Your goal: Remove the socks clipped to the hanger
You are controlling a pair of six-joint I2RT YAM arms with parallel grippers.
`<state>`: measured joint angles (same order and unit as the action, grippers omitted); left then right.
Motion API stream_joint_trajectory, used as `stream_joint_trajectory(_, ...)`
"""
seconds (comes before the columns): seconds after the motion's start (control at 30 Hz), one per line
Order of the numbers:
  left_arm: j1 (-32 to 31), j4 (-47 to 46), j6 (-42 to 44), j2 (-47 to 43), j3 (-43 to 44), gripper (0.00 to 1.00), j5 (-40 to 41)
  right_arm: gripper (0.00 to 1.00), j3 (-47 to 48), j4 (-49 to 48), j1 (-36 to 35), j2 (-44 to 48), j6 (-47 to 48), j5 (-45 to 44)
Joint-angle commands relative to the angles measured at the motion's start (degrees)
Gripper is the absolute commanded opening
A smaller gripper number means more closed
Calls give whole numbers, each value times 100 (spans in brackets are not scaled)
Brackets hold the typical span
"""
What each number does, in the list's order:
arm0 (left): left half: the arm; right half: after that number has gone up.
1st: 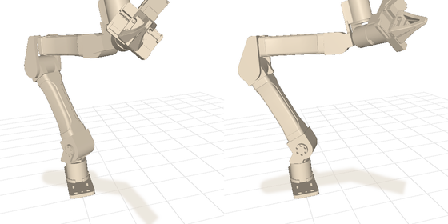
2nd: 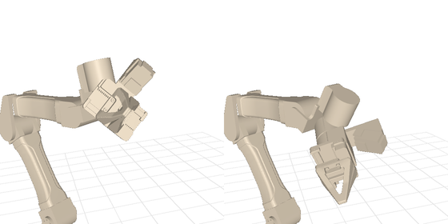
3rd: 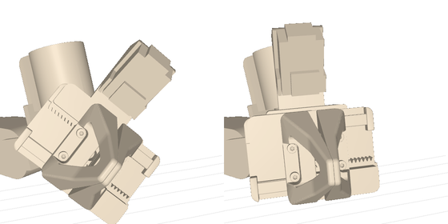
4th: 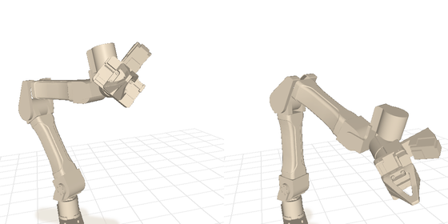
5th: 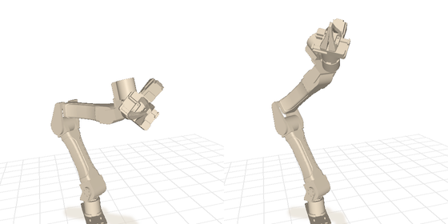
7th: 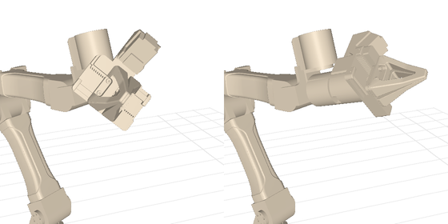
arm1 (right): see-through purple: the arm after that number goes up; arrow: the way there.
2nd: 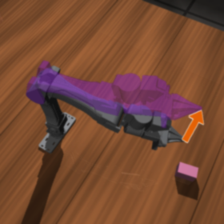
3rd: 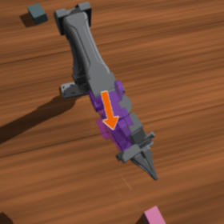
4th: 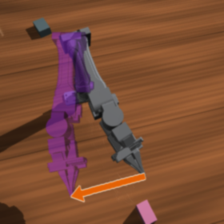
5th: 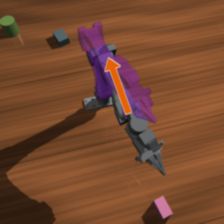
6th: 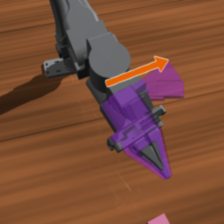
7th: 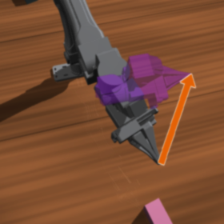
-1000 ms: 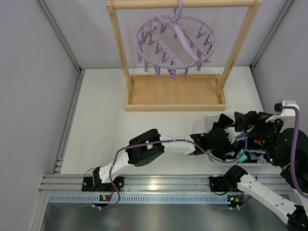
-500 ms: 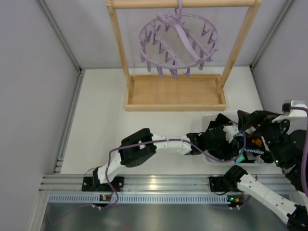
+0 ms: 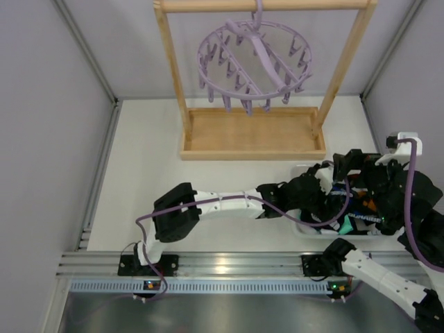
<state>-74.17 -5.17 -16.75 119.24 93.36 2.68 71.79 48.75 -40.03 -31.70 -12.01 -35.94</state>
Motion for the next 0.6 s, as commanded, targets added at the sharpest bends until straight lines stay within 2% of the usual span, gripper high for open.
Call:
stream_joint_trajectory(0.0,227,-37,-310,-691,-553,98,330,99,125,-445,-57,-301,111,-141)
stream_joint_trajectory(0.07,472,-45,-495,-919,-941,98,408,100,212,-542,-57,-467,137,-36)
stream_joint_trajectory(0.2,737,-46,-592,-1936,-1977,98,1311,99,493,-805,-49,-784,286,87)
stream_joint_trajectory(0.37,1053,16,-575,-3107,-3172,98,2025,99,564,-973,-49,-1214,331,474)
stream_joint_trajectory(0.47,1290,472,-750,-3993,-3586,98,2544,100,380,-1078,-14,-1443,296,711)
stream_joint_trajectory(0.57,1667,1218,-934,-4513,-3842,98,2895,99,47,-1297,222,-1540,226,1176)
